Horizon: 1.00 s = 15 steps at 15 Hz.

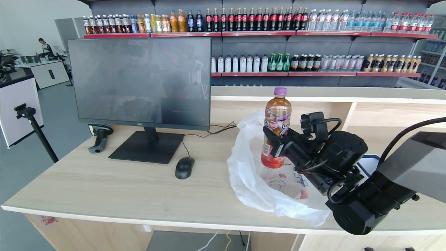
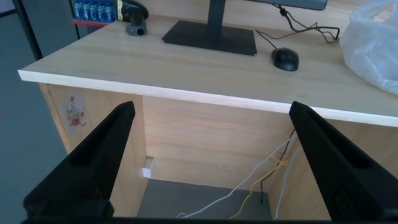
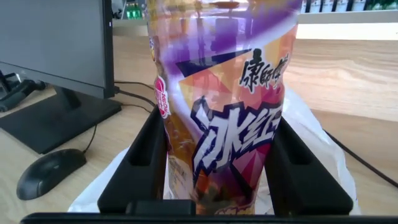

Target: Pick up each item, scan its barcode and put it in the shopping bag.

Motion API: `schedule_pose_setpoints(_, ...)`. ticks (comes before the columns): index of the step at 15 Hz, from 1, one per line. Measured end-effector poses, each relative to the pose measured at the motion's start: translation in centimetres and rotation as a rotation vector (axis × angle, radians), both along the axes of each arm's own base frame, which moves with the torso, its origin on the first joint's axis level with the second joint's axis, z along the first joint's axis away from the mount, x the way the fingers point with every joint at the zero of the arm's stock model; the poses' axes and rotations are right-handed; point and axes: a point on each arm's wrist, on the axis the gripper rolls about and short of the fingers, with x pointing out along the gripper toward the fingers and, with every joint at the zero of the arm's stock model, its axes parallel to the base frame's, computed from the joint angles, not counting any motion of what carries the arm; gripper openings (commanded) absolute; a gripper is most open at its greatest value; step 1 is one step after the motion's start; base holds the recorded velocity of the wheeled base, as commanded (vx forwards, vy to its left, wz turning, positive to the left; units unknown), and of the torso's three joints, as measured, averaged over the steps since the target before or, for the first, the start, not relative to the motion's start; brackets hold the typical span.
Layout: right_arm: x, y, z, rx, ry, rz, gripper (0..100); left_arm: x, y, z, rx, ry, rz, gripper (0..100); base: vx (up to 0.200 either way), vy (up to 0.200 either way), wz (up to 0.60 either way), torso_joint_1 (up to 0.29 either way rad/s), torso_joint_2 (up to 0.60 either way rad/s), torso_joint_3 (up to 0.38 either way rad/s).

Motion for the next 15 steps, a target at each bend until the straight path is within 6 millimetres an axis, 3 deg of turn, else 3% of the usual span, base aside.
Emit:
schedule_pose_setpoints(8,2.0,1.2,-0.8,0.012,-0.022,0.005,0,0.0,0.0,0.0,0.000,0.000,0.000,100,0.000,0.000,0.00,0.000,0.00,0.000)
schedule_pose_setpoints(15,3.2,1.9,-2.7,0.000,0.006,0.009,0,0.0,0.0,0.0,-0.001,0.000,0.000,100,0.000,0.000,0.00,0.000,0.00,0.000)
